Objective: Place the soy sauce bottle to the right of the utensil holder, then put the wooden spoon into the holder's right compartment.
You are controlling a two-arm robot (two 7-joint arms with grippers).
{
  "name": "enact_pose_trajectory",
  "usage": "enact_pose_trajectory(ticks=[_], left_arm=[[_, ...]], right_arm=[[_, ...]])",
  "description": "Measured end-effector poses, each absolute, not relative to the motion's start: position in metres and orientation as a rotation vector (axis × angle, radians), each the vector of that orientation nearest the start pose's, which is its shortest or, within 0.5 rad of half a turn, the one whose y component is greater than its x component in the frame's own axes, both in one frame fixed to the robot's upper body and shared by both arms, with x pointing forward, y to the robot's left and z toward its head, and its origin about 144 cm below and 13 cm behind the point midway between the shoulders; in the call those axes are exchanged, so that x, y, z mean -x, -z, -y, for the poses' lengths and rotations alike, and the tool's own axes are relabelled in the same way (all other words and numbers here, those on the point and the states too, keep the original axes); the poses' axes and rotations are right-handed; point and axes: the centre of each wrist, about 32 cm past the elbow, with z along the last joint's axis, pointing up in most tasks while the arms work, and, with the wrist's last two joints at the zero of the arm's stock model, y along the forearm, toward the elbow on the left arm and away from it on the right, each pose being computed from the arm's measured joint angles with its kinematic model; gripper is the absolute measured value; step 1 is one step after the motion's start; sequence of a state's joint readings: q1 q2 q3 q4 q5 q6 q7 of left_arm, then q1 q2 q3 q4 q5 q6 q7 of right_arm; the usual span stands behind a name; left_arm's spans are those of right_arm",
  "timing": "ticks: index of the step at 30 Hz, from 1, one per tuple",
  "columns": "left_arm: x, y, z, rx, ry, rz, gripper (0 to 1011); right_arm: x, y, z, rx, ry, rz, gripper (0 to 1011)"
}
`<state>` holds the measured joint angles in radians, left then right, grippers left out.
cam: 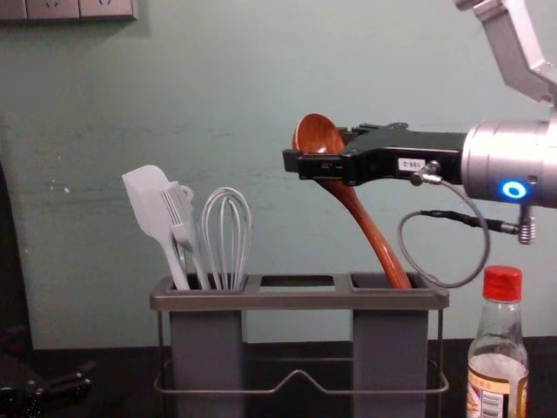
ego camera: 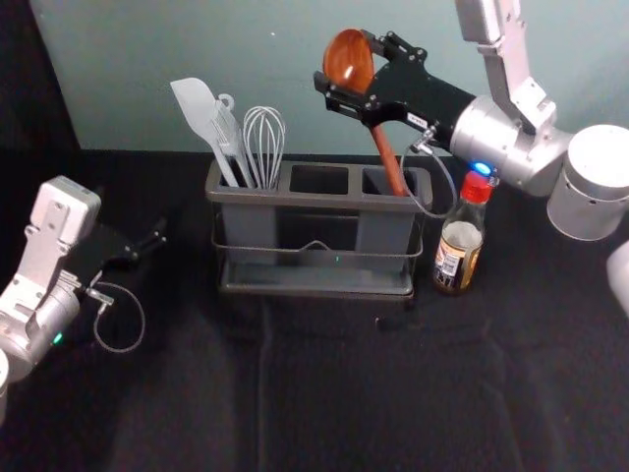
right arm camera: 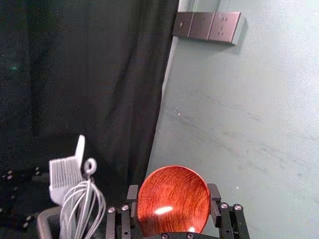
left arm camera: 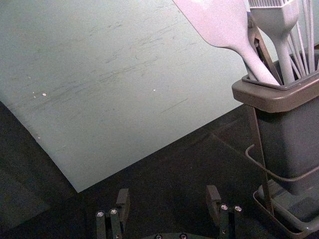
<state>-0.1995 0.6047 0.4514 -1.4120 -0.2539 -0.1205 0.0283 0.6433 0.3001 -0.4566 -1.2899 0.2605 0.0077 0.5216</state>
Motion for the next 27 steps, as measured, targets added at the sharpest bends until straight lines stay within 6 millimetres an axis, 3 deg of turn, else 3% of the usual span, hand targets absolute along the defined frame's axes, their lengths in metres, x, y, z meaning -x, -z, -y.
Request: enact_pose_trajectory(ticks=[16,27], left_arm=[[-0.489,-1.140,-0.310,-0.304,-1.248,0.285,1005],[-0.489,-1.140,-0.310,-0.304,-1.248,0.285,1005]], right_arm=[[-0.567,-1.300,0.234,0.129,0.709,0.278,837],[-0.545,-1.302,0.249,0.172,0.715,0.246,837]])
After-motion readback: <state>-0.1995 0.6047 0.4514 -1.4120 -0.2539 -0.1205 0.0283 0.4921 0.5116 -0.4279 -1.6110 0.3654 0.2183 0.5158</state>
